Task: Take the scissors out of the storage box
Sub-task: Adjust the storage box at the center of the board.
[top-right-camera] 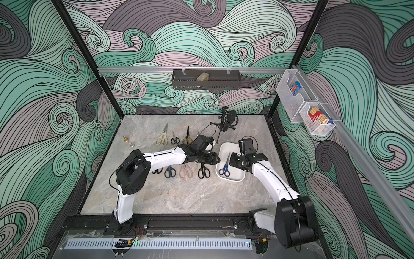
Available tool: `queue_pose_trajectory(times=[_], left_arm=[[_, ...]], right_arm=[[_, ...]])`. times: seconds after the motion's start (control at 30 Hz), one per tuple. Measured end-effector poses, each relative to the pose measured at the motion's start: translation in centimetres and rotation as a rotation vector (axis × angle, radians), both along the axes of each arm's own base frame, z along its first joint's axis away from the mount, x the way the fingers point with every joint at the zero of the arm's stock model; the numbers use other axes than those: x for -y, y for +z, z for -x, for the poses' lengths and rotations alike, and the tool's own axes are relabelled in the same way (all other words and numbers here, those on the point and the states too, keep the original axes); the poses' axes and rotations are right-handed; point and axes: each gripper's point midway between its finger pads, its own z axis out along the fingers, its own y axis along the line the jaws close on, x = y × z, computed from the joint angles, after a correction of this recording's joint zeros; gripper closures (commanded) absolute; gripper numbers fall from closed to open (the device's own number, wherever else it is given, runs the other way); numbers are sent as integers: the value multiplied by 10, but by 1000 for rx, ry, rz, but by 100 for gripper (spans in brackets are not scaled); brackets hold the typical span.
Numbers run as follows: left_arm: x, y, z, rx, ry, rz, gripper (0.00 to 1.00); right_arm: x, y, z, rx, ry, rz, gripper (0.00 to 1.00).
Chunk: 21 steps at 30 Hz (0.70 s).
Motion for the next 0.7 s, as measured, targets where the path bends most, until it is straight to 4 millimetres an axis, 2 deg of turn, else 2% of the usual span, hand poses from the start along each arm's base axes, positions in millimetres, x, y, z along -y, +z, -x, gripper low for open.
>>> queue_pose_trajectory(times=[0.1,0.2,0.3,0.47,0.7], left_arm=[[4,-11,-1,21,-10,-39,54],[2,-21,1,36,-18,-81,67],[4,-21,-1,69,-23,-105,77],[7,-21,-5,109,-20,-127,100],[12,-20,-2,156,-3,-128,100]], right_arm=[[5,-4,-1,-17,-17,2,68],[6,-6,0,-26,-19,1,68],[4,-7,0,-28,-15,-6,68],[2,-10,3,-38,-8,-21,69],[0,-27,23,-87,5,-41,70]])
